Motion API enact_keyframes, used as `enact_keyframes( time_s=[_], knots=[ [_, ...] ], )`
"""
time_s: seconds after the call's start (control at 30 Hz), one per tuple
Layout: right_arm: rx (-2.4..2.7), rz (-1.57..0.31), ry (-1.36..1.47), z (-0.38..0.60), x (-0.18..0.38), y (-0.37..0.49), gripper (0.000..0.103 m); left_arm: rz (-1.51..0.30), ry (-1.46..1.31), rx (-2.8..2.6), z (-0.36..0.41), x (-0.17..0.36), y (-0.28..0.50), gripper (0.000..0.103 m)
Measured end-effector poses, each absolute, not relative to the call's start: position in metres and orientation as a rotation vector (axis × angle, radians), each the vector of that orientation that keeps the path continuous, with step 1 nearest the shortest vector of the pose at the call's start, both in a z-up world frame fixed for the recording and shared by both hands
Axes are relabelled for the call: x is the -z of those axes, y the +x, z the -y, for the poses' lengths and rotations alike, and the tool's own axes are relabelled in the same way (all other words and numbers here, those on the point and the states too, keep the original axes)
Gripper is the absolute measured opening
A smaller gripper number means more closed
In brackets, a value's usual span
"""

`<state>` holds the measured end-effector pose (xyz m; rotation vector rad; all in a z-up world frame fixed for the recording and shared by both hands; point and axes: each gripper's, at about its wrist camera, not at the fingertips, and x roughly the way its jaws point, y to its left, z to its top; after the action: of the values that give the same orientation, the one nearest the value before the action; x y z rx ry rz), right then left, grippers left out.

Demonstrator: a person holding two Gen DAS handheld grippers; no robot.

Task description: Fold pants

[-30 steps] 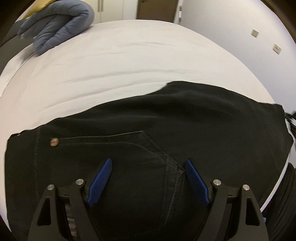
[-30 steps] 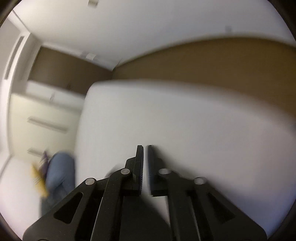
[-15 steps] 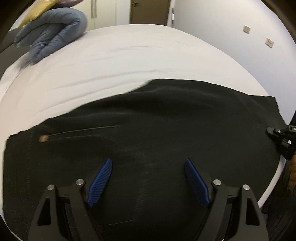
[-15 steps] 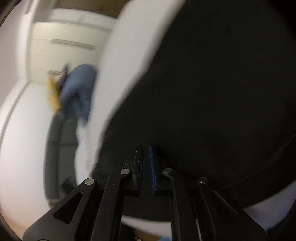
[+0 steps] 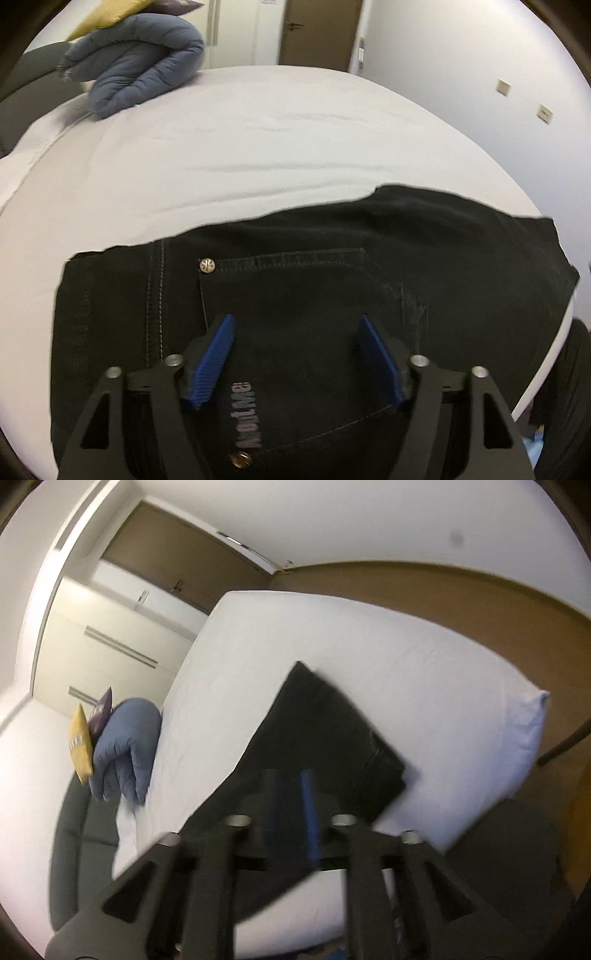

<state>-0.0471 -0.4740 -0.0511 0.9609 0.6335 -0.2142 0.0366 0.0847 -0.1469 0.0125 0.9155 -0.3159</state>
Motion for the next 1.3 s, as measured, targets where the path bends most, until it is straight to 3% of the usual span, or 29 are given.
enact_keyframes(
  time_s=[0.03, 0.13, 0.23, 0.47, 0.6, 0.9, 1.0, 1.07, 1.3],
  knots=[
    [0.232, -0.608, 0.987, 0.483, 0.049, -0.073, 0.099, -0.899, 0.007, 0.312, -0.081, 0.141, 0.033, 0.088],
    [0.223, -0.572, 1.081, 0.477, 0.081, -0.139, 0.102, -0.854, -0.019, 0.324, -0.058, 0.125, 0.022, 0.096],
    [0.236, -0.615, 1.211, 0.469, 0.102, -0.147, 0.100, -0.863, -0.091, 0.388, -0.036, 0.121, 0.021, 0.099],
    [0.295, -0.505, 1.451, 0.485, 0.166, -0.133, 0.083, -0.925, -0.180, 0.459, 0.010, 0.130, 0.027, 0.099],
    [0.258, -0.411, 1.537, 0.496, 0.187, -0.140, 0.081, -0.970, -0.230, 0.498, 0.032, 0.137, 0.032, 0.099],
    [0.218, -0.336, 1.555, 0.507, 0.195, -0.126, 0.058, -1.030, -0.220, 0.540, 0.077, 0.154, 0.032, 0.099],
    [0.206, -0.340, 1.547, 0.506, 0.194, -0.124, 0.045, -1.047, -0.215, 0.524, 0.081, 0.164, 0.031, 0.099],
    [0.191, -0.358, 1.540, 0.503, 0.195, -0.117, 0.031, -1.056, -0.192, 0.518, 0.084, 0.166, 0.031, 0.099],
    [0.209, -0.389, 1.503, 0.499, 0.196, -0.106, 0.010, -1.076, -0.162, 0.506, 0.092, 0.169, 0.031, 0.098]
  ],
)
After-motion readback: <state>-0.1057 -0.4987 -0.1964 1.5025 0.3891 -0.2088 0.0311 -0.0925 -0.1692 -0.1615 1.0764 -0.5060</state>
